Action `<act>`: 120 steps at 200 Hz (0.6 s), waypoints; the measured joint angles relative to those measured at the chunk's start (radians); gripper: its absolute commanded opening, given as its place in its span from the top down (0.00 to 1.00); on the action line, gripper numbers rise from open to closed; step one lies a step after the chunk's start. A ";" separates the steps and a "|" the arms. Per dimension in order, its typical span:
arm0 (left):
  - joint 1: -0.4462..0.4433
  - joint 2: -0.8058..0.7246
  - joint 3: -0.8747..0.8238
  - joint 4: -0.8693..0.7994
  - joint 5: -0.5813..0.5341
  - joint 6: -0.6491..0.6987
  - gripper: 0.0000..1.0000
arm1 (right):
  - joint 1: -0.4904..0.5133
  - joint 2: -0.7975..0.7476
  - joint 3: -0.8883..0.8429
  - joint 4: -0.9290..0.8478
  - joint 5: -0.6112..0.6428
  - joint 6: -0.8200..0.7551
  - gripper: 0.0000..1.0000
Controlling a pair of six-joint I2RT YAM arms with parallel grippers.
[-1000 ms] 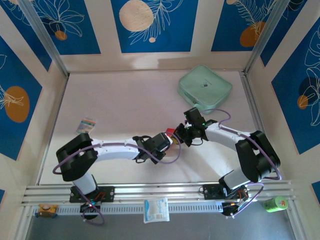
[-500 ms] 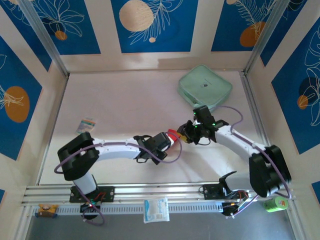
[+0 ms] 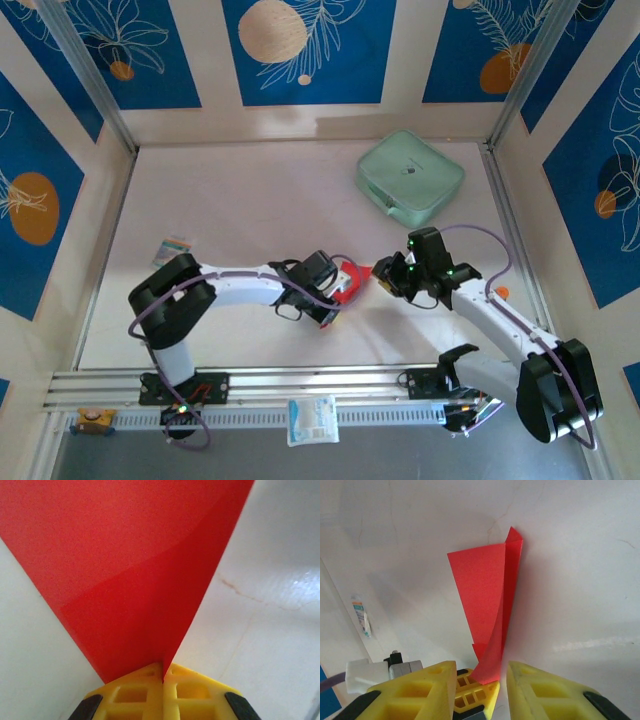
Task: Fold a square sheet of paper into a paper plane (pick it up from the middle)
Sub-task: Perform the fifth fold on the wing at the bottom-center of the table.
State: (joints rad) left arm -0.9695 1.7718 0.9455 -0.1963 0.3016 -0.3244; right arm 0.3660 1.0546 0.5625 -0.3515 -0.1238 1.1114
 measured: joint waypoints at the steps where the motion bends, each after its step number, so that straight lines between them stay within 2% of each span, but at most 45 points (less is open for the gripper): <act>1: 0.000 0.000 0.000 0.001 0.002 -0.001 1.00 | 0.000 0.000 -0.001 0.000 0.000 -0.001 0.68; 59: 0.045 0.039 -0.008 0.108 0.174 -0.090 1.00 | 0.069 -0.001 -0.061 0.100 -0.003 -0.061 0.71; 89: 0.057 0.040 -0.025 0.167 0.224 -0.136 1.00 | 0.121 -0.035 -0.103 0.155 0.043 -0.095 0.72; 120: 0.068 0.040 -0.063 0.239 0.264 -0.188 1.00 | 0.126 -0.045 -0.123 0.179 0.049 -0.117 0.74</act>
State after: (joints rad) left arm -0.9012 1.8114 0.8825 0.0425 0.5659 -0.5121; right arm 0.4915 1.0096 0.4397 -0.1722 -0.0750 0.9943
